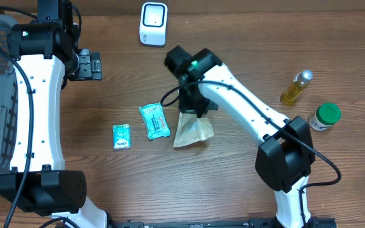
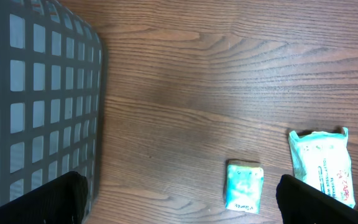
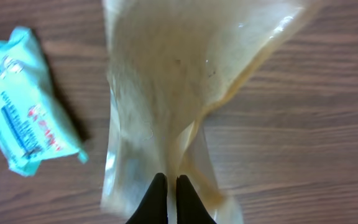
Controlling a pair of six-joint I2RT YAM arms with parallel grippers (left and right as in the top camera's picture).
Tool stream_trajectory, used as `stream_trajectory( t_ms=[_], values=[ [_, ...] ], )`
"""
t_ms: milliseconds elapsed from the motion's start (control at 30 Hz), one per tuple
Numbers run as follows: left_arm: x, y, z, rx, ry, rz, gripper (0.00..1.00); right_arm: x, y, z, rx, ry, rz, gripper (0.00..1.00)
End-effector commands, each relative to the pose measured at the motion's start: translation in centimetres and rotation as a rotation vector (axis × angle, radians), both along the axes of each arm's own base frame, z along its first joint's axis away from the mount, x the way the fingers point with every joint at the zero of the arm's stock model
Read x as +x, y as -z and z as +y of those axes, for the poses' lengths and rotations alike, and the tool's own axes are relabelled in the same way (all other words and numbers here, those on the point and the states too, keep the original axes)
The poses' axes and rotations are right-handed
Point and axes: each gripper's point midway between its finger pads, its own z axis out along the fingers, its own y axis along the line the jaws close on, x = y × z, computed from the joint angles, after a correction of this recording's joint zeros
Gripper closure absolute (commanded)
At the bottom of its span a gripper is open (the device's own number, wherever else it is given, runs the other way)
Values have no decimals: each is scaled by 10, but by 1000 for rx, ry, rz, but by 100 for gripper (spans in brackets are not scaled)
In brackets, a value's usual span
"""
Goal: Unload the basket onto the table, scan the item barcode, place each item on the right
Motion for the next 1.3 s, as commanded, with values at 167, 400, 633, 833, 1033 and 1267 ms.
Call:
stream_trajectory(
  t_ms=[167, 400, 633, 833, 1033, 1267],
  values=[
    [2, -4, 1, 12, 5, -10, 0, 6, 0, -13, 10, -18, -26, 87],
    [2, -4, 1, 12, 5, -10, 1, -4, 19, -19, -14, -5, 10, 69],
    [2, -4, 1, 12, 6, -10, 0, -16, 50, -22, -16, 38, 53, 65],
    [2, -4, 1, 12, 5, -10, 1, -27, 79, -13, 52, 38, 87, 35],
    [2, -4, 1, 12, 5, -10, 0, -35, 92, -18, 41, 38, 107, 24],
    [2, -4, 1, 12, 5, -10, 0, -22, 58, -12, 62, 16, 78, 11]
  ],
)
